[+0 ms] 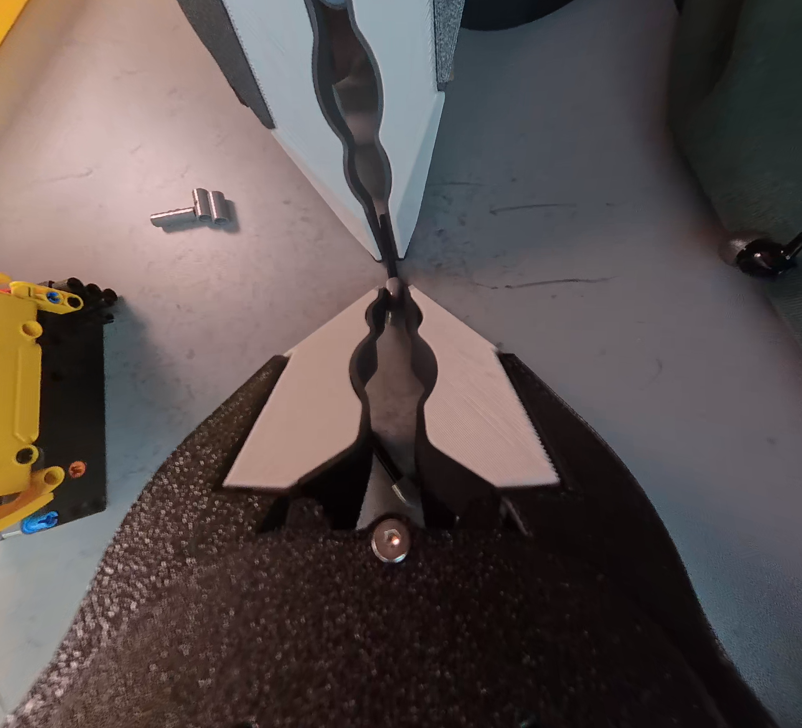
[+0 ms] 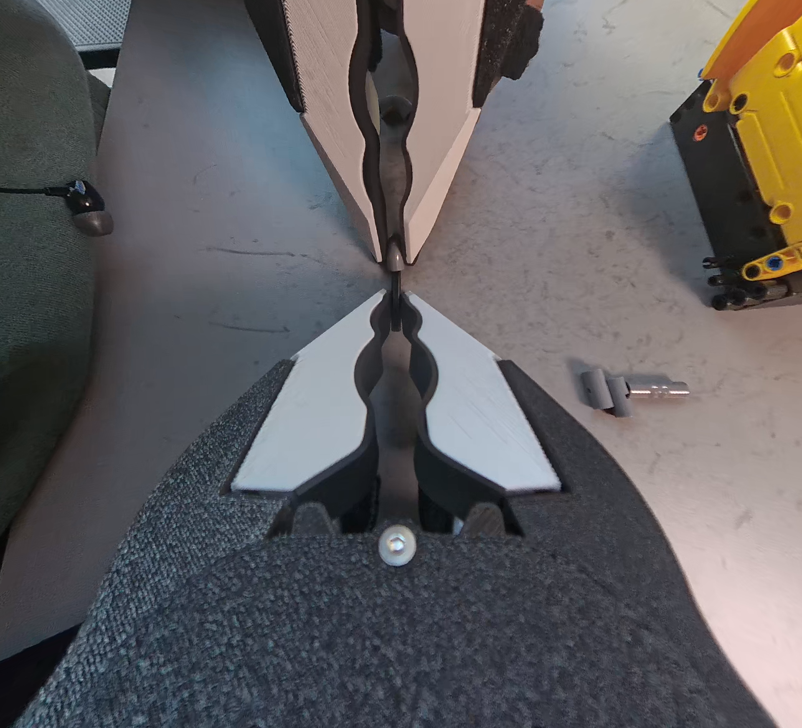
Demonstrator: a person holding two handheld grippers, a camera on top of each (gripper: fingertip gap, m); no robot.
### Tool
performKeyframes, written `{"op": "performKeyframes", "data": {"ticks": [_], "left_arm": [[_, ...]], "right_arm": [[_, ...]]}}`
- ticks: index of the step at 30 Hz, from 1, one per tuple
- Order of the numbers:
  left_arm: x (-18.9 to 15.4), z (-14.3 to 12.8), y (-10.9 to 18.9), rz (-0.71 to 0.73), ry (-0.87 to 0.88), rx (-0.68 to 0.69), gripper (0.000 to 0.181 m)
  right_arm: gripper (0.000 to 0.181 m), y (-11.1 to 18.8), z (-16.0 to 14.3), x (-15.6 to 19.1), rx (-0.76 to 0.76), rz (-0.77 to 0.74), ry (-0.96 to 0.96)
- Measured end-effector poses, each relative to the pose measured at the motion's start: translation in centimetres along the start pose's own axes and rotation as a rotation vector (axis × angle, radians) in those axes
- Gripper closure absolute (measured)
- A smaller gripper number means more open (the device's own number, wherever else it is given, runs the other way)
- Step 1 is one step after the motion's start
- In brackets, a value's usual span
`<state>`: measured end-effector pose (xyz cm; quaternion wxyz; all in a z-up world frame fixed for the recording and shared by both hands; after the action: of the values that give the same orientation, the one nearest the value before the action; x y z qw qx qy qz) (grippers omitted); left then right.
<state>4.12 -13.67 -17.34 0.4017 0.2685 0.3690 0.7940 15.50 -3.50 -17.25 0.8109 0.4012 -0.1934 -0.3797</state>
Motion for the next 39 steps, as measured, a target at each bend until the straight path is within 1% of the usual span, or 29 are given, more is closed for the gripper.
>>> {"op": "performKeyframes", "data": {"ticks": [3,5,7,12,15,16,17,20,22,24,27,30,31,34,39], "left_arm": [[0.0,-0.1,0.1,-0.009,0.032,-0.005,0.174],[0.0,-0.2,0.3,-0.001,0.038,0.001,0.168],[0.0,-0.3,0.6,-0.006,0.043,0.018,0.166],[-0.2,-0.2,0.5,-0.012,0.058,0.019,0.174],[0.2,-0.1,0.6,0.012,0.083,0.005,0.174],[0.4,0.0,1.1,-0.025,0.123,-0.051,0.174],[0.7,0.0,1.7,-0.071,0.179,-0.136,0.174],[1.9,-0.1,4.1,-0.231,0.326,-0.432,0.174],[2.3,-0.1,5.5,-0.353,0.375,-0.636,0.174],[2.8,-0.2,6.1,-0.431,0.407,-0.763,0.174],[3.2,-0.2,6.2,-0.510,0.448,-0.851,0.174],[3.5,0.0,6.1,-0.592,0.487,-0.923,0.174],[3.5,0.0,6.0,-0.621,0.497,-0.947,0.172],[3.7,-0.1,6.0,-0.723,0.521,-1.021,0.174],[3.8,-0.4,6.2,-0.859,0.499,-1.129,0.176]], "right_arm": [[0.178,0.0,-0.1,0.1,-0.006,-0.008,0.002],[0.178,0.0,-0.1,0.1,-0.007,-0.012,0.002],[0.178,0.1,-0.2,0.1,-0.009,-0.015,0.003],[0.178,0.2,-0.3,0.0,-0.012,-0.022,0.003],[0.178,0.5,-0.6,-0.1,-0.028,-0.036,-0.003],[0.178,0.8,-0.7,-0.3,-0.052,-0.042,-0.010],[0.178,1.4,-0.8,-0.4,-0.103,-0.042,-0.019],[0.177,4.1,-0.2,-0.9,-0.331,-0.032,-0.050],[0.177,5.8,0.3,-1.1,-0.460,-0.027,-0.062],[0.178,7.0,0.9,-1.0,-0.544,-0.002,-0.074],[0.179,7.6,2.0,-0.5,-0.607,0.010,-0.065],[0.178,7.5,2.7,0.1,-0.588,-0.024,-0.037],[0.178,7.5,2.9,0.2,-0.584,-0.024,-0.041],[0.178,7.8,3.4,0.4,-0.585,-0.031,-0.071],[0.178,8.8,4.2,1.1,-0.612,-0.054,-0.077]]}}
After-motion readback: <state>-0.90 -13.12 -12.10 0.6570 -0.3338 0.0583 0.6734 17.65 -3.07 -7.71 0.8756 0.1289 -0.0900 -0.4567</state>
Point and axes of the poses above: each gripper's, where its closed fingertips meet, y back along the fingers, z out of its top, x = y × z across the jaws, the point moved 10 cm from there along y, back along the fingers, and after that the axes turned 9 degrees about x, right-handed, at the moved point
